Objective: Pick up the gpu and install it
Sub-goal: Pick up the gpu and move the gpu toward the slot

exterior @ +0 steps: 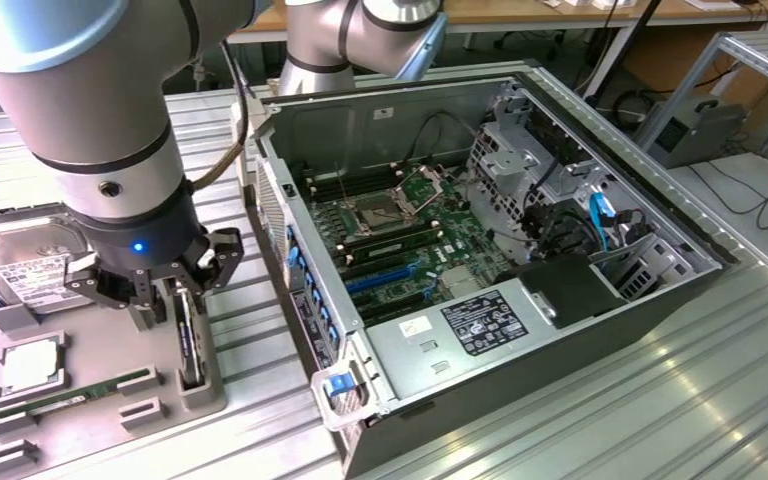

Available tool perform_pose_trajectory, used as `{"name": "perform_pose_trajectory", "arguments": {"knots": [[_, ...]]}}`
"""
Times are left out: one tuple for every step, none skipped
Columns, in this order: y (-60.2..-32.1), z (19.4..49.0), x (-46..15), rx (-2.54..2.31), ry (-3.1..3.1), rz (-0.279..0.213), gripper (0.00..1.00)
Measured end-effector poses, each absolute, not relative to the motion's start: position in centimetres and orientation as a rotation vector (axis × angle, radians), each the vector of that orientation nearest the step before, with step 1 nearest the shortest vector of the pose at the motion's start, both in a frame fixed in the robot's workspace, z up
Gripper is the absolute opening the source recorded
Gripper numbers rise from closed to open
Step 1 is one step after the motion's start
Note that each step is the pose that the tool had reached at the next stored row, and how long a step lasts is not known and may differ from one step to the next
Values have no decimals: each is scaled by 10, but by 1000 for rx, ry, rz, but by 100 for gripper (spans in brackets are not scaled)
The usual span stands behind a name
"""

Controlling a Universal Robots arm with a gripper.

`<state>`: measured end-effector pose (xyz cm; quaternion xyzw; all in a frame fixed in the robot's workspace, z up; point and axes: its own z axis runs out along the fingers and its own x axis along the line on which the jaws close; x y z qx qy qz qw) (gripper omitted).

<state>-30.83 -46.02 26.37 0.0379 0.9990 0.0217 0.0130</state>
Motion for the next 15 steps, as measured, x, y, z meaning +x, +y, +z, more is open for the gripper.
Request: {"name": "perform_pose_trajectory", "arguments": {"knots": [[-460,262,-308,118,3112,68,42],[-460,261,-308,118,3113,68,42],[-460,259,-308,118,3113,68,42],[-460,258,-308,118,3112,68,42],[-460,257,-308,118,3112,68,42],[-460,255,-308,118,3112,68,42],[-460,254,-308,118,3113,68,42],[-460,253,-308,118,3112,68,42],[-460,252,-308,118,3112,68,42],[-460,251,-308,118,3113,68,42],[-460,250,-308,118,3112,68,42],[-460,249,-308,118,3112,68,42],[-460,248,-308,118,3113,68,42],[-460,248,-308,118,3113,67,42],[-460,248,-308,118,3113,67,42]]}}
